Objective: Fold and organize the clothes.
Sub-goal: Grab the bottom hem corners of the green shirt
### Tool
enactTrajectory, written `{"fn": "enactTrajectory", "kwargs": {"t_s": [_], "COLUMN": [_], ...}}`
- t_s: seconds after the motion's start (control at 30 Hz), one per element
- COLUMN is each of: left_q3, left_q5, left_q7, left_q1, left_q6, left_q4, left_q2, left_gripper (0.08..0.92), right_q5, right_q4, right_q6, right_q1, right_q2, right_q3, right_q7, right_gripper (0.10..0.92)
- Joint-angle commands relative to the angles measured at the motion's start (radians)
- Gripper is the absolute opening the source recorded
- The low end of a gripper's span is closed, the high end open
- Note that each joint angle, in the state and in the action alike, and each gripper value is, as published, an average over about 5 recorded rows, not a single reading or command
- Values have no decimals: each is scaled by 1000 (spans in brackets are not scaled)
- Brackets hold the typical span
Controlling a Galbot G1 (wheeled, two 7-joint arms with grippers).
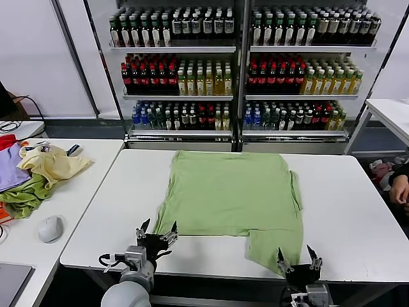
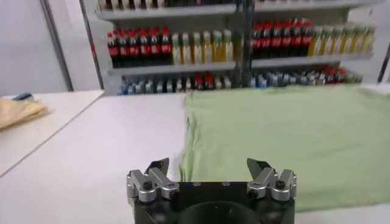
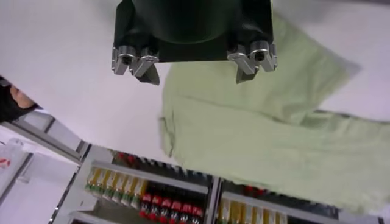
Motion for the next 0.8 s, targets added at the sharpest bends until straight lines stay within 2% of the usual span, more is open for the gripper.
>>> {"fn": "enactTrajectory", "kwargs": {"t_s": [0.03, 0.3, 0.37, 0.47, 0.8], "left_q3": [12, 13, 13, 12, 5], "left_q5": [-60, -99, -108, -134, -208], "left_q7": [-27, -39, -41, -46, -41], "left_q1": [-52, -61, -57, -51, -38], "left_q6": [50, 50, 50, 50, 48], "left_q4": [89, 118, 118, 118, 103], "left_q2": [7, 8, 8, 10, 22], "left_gripper": [823, 822, 814, 757, 464], "right_q5": [-41, 1, 20, 57, 130], "right_q4": [-5, -20, -25, -31, -46], "right_q6": [-22, -36, -37, -45, -58], "right_q1": [-25, -20, -20, -16, -7], "right_q2": [6, 9, 9, 11, -6], "right_q3": [-10, -11, -11, -5, -5], "right_q7": [5, 8, 13, 20, 7], "right_gripper": [823, 821, 793, 716, 432]}}
